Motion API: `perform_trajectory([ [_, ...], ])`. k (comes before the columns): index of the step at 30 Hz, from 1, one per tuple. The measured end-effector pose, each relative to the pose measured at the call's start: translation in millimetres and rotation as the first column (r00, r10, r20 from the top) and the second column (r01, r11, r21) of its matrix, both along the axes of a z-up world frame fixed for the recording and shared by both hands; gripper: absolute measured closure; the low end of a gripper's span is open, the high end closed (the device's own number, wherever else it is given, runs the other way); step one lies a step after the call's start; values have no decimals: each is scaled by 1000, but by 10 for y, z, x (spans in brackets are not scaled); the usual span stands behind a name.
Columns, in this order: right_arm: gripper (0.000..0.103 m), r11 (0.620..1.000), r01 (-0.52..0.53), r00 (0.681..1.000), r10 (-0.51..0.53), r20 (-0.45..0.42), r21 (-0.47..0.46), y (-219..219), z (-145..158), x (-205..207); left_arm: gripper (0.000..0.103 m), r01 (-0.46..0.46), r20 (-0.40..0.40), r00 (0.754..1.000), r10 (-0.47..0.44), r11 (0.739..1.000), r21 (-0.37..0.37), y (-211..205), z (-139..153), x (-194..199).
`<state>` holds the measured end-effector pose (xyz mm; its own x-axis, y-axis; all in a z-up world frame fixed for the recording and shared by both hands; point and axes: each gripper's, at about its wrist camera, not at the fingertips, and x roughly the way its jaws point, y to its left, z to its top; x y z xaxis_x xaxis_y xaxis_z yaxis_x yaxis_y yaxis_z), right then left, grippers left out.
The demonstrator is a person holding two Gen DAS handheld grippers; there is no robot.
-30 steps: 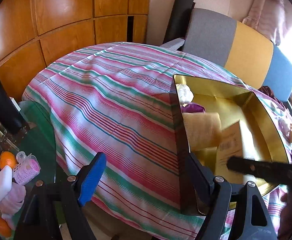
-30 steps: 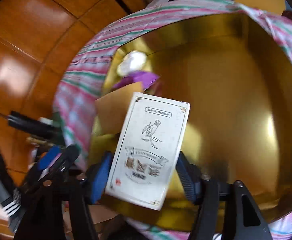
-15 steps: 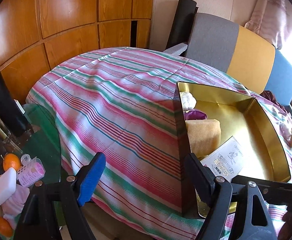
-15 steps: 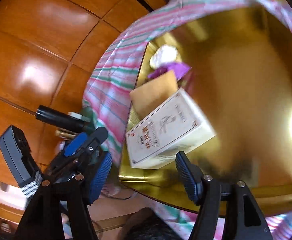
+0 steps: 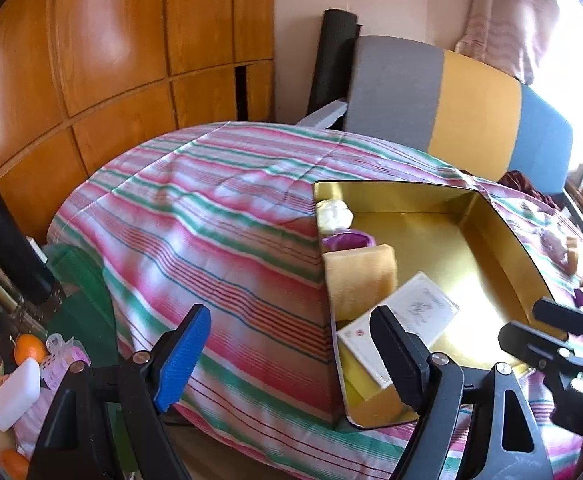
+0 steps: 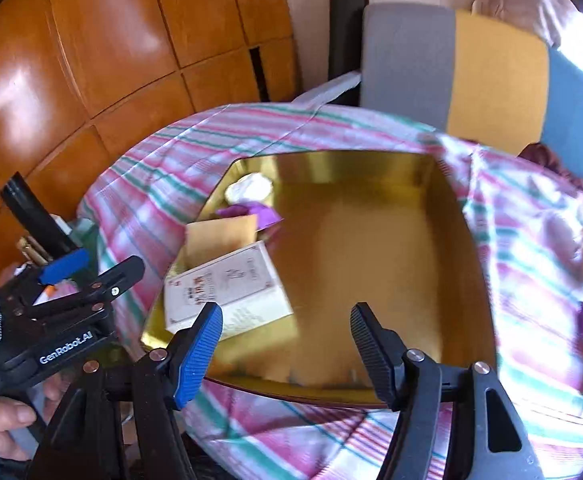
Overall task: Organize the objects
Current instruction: 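Lower the white box into the tray and open the right gripper, then move both tools back toward the remaining snacks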
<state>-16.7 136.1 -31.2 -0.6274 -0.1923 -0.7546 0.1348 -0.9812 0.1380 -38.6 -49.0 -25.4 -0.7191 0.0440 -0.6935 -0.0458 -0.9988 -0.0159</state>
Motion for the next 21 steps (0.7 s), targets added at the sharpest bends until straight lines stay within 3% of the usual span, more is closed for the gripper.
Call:
perform_trajectory([
  [7,35,997,70,996,-68,-52,41,262,93,125,21,75,-11,997,-75,997,-25,271,66,62],
  [14,35,977,198,980,-194,-52,80,926,125,291,17,162,-20,986,-164,986,-47,604,137,92],
  [17,35,952,285,959,-281,-44,117,1367,139,391,17,208,-29,977,-209,977,-47,781,190,90],
  [21,35,879,449,893,-447,-52,161,2122,203,609,17,274,-45,960,-277,960,-57,1049,271,83],
])
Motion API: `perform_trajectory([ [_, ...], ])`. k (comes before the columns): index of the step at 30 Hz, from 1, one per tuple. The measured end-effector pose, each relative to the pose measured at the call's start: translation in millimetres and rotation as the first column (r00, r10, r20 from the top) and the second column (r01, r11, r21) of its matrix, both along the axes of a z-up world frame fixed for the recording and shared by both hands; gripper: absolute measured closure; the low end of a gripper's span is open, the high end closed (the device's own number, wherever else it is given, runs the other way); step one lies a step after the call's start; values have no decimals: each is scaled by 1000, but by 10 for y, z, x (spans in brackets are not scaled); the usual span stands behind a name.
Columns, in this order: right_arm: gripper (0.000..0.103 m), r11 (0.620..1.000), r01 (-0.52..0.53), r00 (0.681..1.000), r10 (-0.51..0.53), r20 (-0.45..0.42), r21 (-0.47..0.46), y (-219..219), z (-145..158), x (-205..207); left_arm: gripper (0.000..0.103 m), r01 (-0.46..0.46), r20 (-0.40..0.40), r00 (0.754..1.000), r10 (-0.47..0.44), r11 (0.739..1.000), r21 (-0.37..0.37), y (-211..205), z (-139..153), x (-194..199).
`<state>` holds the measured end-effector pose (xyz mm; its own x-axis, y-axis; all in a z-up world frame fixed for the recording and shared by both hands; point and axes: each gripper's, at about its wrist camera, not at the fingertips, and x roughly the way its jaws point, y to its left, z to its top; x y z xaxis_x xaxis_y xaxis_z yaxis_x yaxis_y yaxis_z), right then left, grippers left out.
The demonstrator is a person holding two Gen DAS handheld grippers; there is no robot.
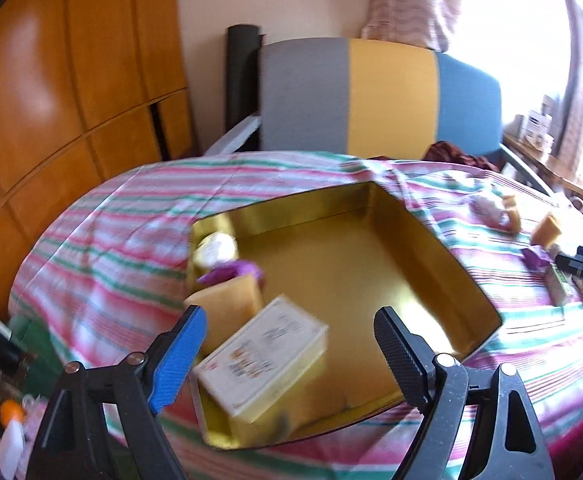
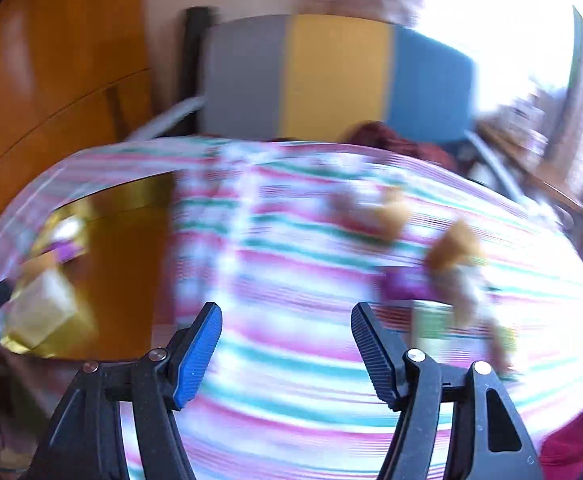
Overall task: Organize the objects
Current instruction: 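Move both tools back toward the remaining snacks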
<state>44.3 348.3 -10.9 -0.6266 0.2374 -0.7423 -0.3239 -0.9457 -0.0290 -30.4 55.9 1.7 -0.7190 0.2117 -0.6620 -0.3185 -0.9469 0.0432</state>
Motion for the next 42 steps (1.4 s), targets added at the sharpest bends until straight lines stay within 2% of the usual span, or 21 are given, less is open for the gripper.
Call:
perform_trajectory([
  [2,35,992,123,992,-123,-5,21,440,33,148,17,45,-15,999,-45,999,-4,176,57,13],
  [4,35,971,237,971,-237,-19,22,830,32,308,17,87,-27,996,-87,996,-7,337,98,21],
  [6,35,928,371,928,-370,-38,24,1217,-6,505,17,140,-34,990,-140,990,-14,559,129,37],
  [8,35,868,496,866,-495,-65,1,1530,-106,738,17,182,-38,982,-183,983,-26,749,148,49],
  [9,35,833,552,830,-553,-67,-34,1651,-172,841,17,210,-39,977,-211,977,-33,872,154,68],
  [10,35,789,604,791,-611,-36,-116,1807,-247,947,17,237,-39,970,-239,971,-38,982,160,87],
  [12,34,726,638,744,-667,-40,-259,2011,-307,1128,17,289,-29,957,-290,956,-47,1220,159,107],
  [14,34,681,669,710,-704,-16,-298,2110,-365,1213,17,334,-18,942,-335,941,-47,1460,150,138],
  [17,33,659,662,714,-699,36,-357,2198,-475,1217,17,402,14,916,-402,915,-36,1834,101,178],
  [23,33,701,625,759,-648,57,-344,2111,-521,1077,17,482,100,874,-475,875,-50,2490,-136,184],
  [25,33,706,616,765,-641,54,-348,2122,-530,1102,17,489,159,864,-478,872,-33,2656,-250,133],
  [28,33,706,606,769,-637,45,-366,2131,-498,1170,19,463,262,851,-455,886,33,2839,-373,-11],
  [30,33,701,600,770,-637,41,-385,2156,-505,1172,23,455,264,856,-444,890,21,2949,-413,-63],
  [32,33,696,594,772,-635,40,-404,2190,-521,1160,23,502,219,849,-481,863,-47,3118,-431,-52],
  [37,33,701,569,787,-616,37,-430,2221,-554,1086,26,602,153,798,-583,785,-147,3438,-468,-73],
  [42,33,698,548,796,-604,32,-461,2227,-570,1089,25,710,121,701,-703,669,-221,3739,-577,-76],
])
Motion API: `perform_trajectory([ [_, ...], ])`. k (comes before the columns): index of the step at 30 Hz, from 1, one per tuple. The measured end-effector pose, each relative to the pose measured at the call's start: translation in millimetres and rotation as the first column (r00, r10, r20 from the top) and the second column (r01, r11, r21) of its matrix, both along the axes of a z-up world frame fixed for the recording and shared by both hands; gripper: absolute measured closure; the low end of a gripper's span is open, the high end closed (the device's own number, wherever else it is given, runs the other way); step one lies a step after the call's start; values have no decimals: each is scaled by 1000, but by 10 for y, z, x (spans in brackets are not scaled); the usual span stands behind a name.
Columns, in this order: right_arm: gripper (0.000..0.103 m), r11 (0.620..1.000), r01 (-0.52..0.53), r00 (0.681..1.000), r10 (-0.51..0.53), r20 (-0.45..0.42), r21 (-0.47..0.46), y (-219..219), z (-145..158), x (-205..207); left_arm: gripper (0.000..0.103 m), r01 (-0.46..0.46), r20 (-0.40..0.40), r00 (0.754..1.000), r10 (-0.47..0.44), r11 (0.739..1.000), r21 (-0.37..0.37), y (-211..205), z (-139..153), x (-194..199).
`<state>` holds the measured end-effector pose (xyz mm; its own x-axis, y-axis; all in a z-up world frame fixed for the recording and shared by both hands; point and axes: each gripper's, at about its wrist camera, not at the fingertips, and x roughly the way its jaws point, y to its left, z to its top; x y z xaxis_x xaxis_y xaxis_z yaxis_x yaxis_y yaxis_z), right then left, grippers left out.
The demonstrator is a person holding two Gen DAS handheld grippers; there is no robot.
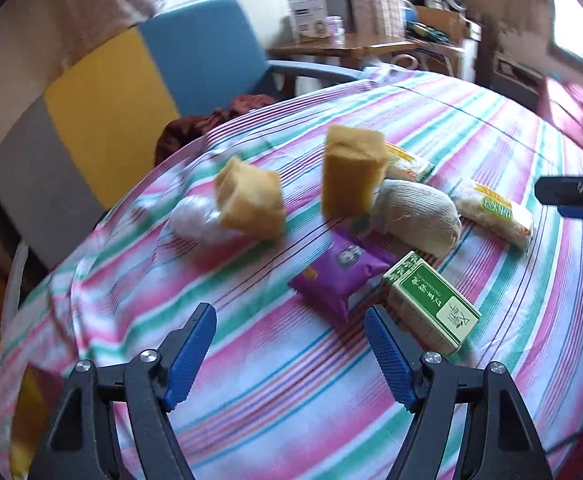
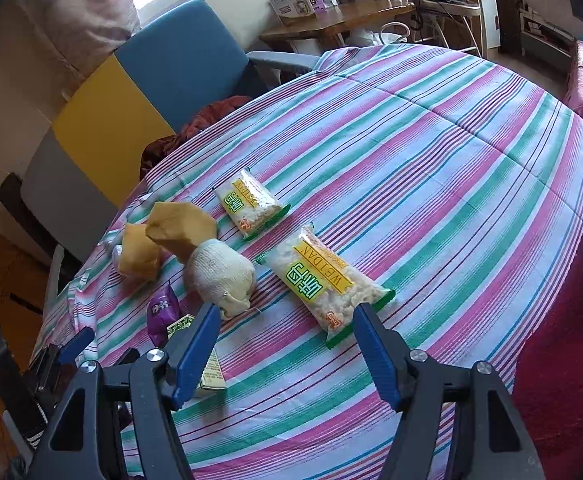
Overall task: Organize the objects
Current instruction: 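Move both tools back toward the remaining snacks, then grasp a purple candy with the left gripper while the right gripper grasps the green tea box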
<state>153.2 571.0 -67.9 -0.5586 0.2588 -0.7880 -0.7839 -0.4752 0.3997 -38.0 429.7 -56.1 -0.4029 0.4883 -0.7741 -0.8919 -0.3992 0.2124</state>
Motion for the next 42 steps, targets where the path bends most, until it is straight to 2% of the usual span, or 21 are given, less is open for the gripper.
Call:
perform_trajectory([
  [4,33,1000,-10,1000,10,-15,-16,7,-14,-7,25,102,-66,992,-106,993,-56,227,-91,42],
  [7,33,1000,-15,1000,15,-23,-25,11,-21,-9,25,177,-103,977,-186,980,-95,370,-188,41],
  [10,33,999,-16,1000,15,-27,-34,25,-33,-6,32,214,-92,970,-226,969,-124,479,-294,-1],
  [12,33,999,-14,1000,13,-26,-41,38,-46,-4,34,220,-57,972,-228,968,-121,530,-349,-54],
  [13,33,999,-13,1000,11,-28,-44,41,-50,0,43,214,-46,974,-221,970,-118,558,-368,-75],
  [14,33,999,-13,1000,12,-28,-45,42,-51,-1,60,206,-30,977,-211,972,-113,572,-384,-86],
  [15,33,999,-14,1000,12,-28,-45,42,-53,-2,66,197,-2,980,-199,974,-110,587,-400,-101],
  [18,33,999,-21,999,20,-27,-45,35,-53,-11,70,155,40,988,-152,985,-75,566,-407,-101],
  [22,33,999,-29,999,28,-29,-40,22,-42,-20,71,36,88,996,-32,998,-46,401,-392,-72],
  [28,33,995,-97,995,96,-29,-29,-65,-25,-122,71,-103,162,982,101,995,6,-57,-330,42],
  [32,33,987,-162,987,162,-3,-17,-150,-34,-241,71,-132,178,976,123,990,43,-418,-269,207],
  [36,36,969,-246,967,246,61,-10,-276,-91,-410,71,-154,195,971,138,986,69,-725,-232,353],
  [39,37,949,-313,944,315,102,-29,-381,-160,-536,71,-173,219,964,151,981,86,-911,-205,427],
  [42,37,930,-366,911,366,191,-34,-490,-217,-715,71,-179,232,961,153,979,99,-1085,-162,493],
])
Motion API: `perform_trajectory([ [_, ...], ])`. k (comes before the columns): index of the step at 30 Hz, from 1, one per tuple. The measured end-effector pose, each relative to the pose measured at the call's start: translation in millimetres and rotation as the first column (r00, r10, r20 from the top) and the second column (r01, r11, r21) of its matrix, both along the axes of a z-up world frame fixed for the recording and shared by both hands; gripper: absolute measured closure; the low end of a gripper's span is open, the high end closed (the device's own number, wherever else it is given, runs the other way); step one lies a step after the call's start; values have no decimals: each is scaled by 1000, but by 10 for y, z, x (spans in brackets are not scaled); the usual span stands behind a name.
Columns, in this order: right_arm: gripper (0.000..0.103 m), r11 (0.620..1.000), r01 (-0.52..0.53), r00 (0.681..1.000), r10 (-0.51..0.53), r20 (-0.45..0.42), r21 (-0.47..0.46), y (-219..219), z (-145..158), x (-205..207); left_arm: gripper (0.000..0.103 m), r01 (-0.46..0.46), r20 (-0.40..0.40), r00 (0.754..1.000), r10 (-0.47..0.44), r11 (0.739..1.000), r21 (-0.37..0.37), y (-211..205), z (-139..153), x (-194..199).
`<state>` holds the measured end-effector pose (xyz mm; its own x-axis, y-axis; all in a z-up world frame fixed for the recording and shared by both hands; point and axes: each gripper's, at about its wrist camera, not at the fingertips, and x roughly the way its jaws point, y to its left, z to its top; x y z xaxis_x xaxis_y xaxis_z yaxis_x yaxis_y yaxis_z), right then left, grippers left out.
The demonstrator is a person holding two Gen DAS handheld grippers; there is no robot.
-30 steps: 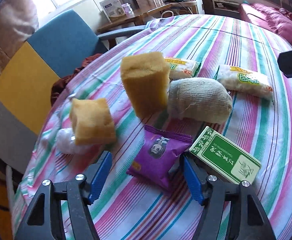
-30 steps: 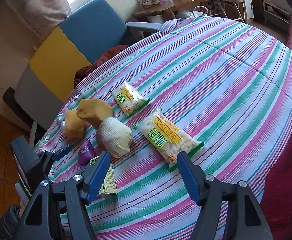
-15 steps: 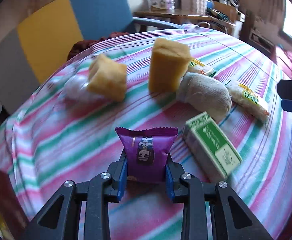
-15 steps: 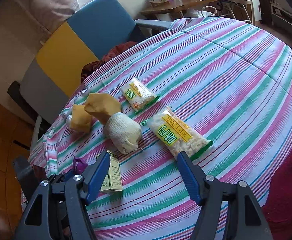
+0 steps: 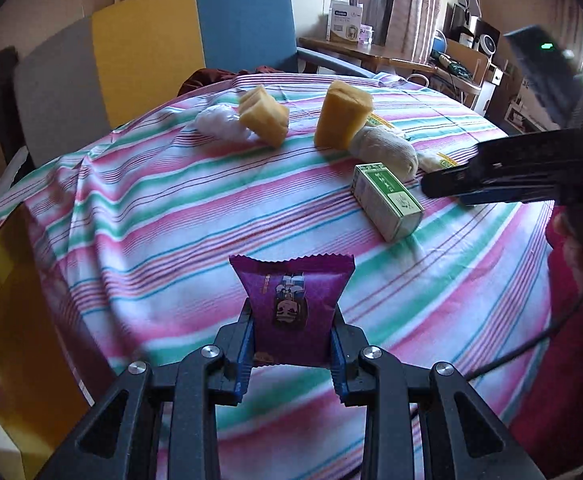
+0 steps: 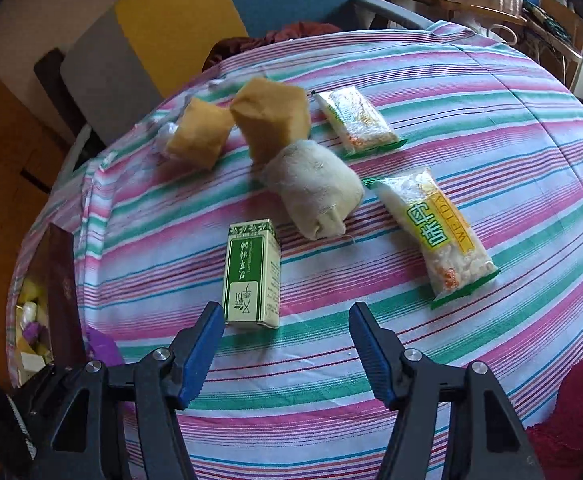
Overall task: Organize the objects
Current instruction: 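Grasp a purple candy with the left gripper while the right gripper grasps the green tea box, then carry the purple candy into the gold tray and open the left gripper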
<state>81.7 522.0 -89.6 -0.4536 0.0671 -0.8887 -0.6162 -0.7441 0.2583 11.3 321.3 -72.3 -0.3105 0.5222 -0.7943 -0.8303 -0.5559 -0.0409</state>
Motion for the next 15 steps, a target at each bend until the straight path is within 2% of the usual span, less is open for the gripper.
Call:
perform_trajectory([
  [3,37,998,-52,998,51,40,24,-64,32,-233,71,-18,29,999,18,1000,23,-147,42,18],
  [6,38,997,-47,996,42,80,58,-26,-65,-465,71,-22,29,999,21,999,48,-258,120,42],
  [8,57,997,-41,994,35,108,58,-6,-214,-542,71,-30,4,1000,30,997,69,-371,209,65],
  [9,72,997,-47,989,39,143,56,-10,-312,-563,71,-42,4,999,41,996,77,-426,245,55],
  [10,73,994,-63,982,46,183,90,-31,-360,-573,71,-58,11,998,57,995,87,-493,274,33],
  [12,73,976,-105,978,66,199,190,-101,-324,-568,71,-93,33,995,90,989,119,-640,336,-34],
  [15,73,973,-125,973,81,217,195,-130,-361,-560,71,-165,52,986,158,972,166,-892,451,-170],
])
